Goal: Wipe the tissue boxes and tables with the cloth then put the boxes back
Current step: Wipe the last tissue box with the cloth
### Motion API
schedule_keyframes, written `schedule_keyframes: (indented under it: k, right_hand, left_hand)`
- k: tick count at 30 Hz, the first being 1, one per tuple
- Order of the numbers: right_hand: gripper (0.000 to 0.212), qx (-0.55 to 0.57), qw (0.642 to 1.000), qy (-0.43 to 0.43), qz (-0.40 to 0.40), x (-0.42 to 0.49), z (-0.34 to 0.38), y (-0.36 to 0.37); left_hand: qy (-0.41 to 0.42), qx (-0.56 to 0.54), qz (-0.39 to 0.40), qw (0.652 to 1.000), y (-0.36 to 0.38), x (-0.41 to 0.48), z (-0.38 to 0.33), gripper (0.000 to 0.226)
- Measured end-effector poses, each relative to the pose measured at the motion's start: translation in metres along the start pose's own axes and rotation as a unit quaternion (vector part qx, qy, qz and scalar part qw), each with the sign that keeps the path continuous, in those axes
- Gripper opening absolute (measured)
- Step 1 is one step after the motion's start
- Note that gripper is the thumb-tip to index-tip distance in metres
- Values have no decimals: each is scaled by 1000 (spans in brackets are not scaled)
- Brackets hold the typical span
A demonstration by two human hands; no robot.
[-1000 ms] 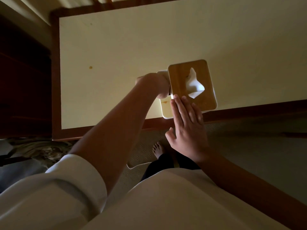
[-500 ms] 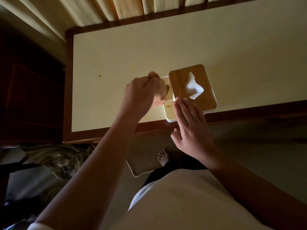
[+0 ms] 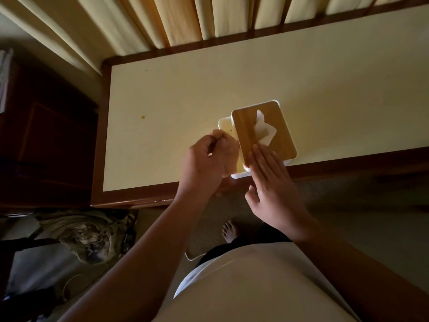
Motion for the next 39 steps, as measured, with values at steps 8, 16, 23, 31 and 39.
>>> schedule_keyframes:
  k: [8, 16, 23, 31, 39]
  right_hand:
    - [76, 19, 1000, -1, -9, 1, -1, -3]
    - [71, -10, 1000, -6, 11, 2, -2, -3]
    - [75, -23, 999, 5, 27, 2, 0, -3]
    - [80, -18, 999, 17, 37, 4, 2, -5]
    - [88, -20, 999, 27, 36, 0, 5, -6]
  left_hand:
    - [-254, -99, 116, 955, 44, -7, 5, 22]
    - [-140, 94, 61, 984, 53, 2, 3, 42]
    - [-187, 46, 70, 979, 46, 13, 10, 44]
    - [-357, -66, 110, 925, 56, 21, -16, 43]
    - [-334, 80, 225, 912, 60, 31, -26, 79]
Point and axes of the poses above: each hand's wrist, its own x-axis towards the middle knuckle, its own y-axis out of the palm, z = x × y, the point moved 3 cm from there along x, towards the middle knuckle, and after that the axes turned 13 degrees about -z, right-handed, at the moved point
